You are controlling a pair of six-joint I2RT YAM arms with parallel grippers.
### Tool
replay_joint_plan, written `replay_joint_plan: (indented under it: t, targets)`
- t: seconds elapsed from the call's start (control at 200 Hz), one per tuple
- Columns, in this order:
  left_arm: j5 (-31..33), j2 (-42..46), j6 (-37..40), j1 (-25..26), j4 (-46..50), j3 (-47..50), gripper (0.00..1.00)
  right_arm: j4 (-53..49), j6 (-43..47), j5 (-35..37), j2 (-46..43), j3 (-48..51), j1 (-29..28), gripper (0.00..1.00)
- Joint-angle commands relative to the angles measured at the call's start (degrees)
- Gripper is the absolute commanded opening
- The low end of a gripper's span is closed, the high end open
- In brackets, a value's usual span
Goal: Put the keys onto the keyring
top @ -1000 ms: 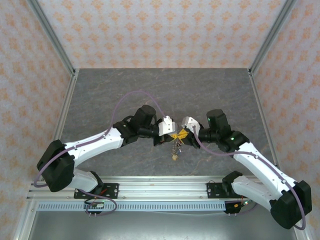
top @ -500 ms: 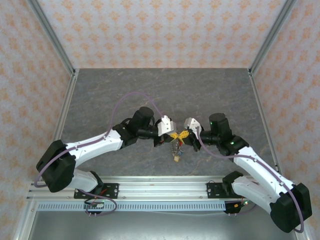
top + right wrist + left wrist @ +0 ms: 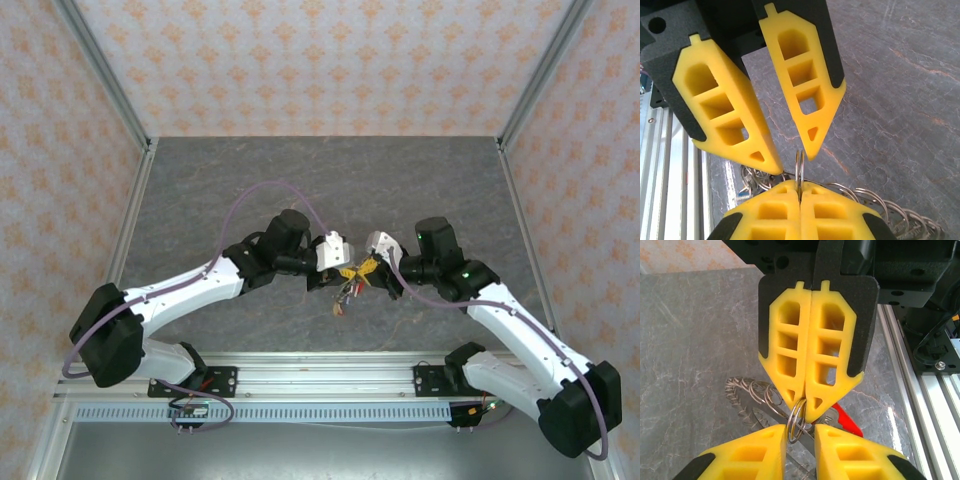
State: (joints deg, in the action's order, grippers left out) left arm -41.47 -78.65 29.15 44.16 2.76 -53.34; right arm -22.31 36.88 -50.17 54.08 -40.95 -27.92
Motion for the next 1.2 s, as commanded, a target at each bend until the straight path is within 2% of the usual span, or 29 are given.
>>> replay_joint_plan:
  t: [0.0,0.13,0.28,0.365,0.525,0.681,0.936,1.196]
  targets:
    - [0.7,-0.5,2.8,0.7,3.9,-2.8,0.21,-2.3,2.4,0.3,0.2,-3.4,-1.0,0.0]
    - [0.5,-1.3,3.0,0.9,4.6,-3.8,0.2,-5.3,3.9,1.8,1.6,-5.9,-2.1,0.0]
    - [0.6,-1.9,4.5,0.9,7.1,-4.8,0.0,-7.1,5.0,3.2,2.5,-7.7,-2.7,0.0]
    - [0.9,-1.5,4.5,0.9,7.1,-4.3,0.0,-5.7,4.7,3.7,1.7,-7.1,-2.7,0.02]
    - [-0.3,0.4,1.1,0.7,0.1,-0.7,0.0,-3.1,3.1,6.5,0.0,-4.0,-2.4,0.14]
    - [-3.1,1.3,-2.5,0.1,-5.8,1.4,0.0,0.6,0.7,3.7,-0.7,-0.3,-0.8,0.13]
    - [-4.7,1.5,-4.1,-0.1,-8.4,2.2,0.0,5.3,-3.2,2.3,-1.0,3.8,0.0,0.08]
    - [-4.2,1.2,-4.3,-0.1,-8.8,2.2,0.0,7.3,-6.1,4.8,-2.0,5.7,0.0,0.08]
